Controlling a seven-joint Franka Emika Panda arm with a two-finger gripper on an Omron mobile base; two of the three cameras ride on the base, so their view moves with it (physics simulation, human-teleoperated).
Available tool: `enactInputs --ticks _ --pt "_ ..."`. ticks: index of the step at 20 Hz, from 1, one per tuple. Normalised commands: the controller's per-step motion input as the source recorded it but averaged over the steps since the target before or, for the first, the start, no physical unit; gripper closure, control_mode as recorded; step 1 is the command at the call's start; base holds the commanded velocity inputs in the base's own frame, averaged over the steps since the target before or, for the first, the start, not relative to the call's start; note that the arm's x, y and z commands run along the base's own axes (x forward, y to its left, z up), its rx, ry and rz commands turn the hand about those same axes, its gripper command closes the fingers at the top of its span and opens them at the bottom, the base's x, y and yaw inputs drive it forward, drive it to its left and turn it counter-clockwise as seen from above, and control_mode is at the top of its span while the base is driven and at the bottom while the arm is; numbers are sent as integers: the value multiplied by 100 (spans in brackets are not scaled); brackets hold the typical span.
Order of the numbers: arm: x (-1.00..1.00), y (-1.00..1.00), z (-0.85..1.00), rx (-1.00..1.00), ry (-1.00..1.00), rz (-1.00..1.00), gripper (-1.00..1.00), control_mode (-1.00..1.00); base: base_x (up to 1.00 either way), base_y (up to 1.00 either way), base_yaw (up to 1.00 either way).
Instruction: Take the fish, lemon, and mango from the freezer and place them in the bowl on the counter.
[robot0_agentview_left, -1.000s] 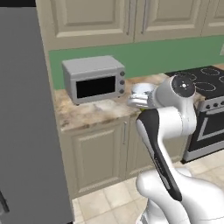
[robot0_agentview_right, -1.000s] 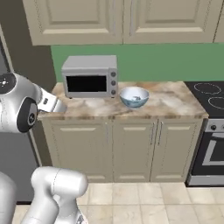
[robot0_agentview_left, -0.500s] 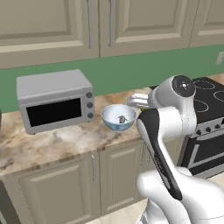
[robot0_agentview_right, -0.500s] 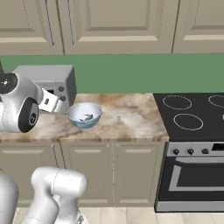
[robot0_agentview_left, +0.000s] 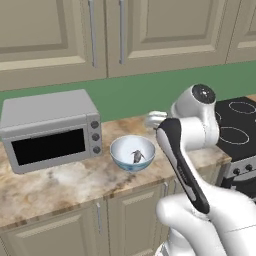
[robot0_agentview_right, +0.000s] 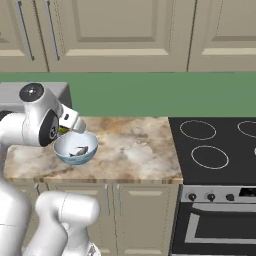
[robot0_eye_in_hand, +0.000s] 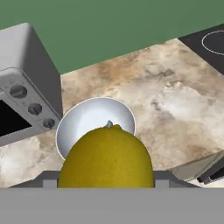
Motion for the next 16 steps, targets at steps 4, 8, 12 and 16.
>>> enactInputs --ticks 4,8,12,16 --pt "31 13 -90 -4 45 16 100 -100 0 0 0" --pt "33 24 -90 -18 34 8 100 -100 0 0 0" --pt "58 49 -52 -12 7 1 100 -100 0 0 0" --pt "56 44 -36 -2 0 0 100 -100 0 0 0"
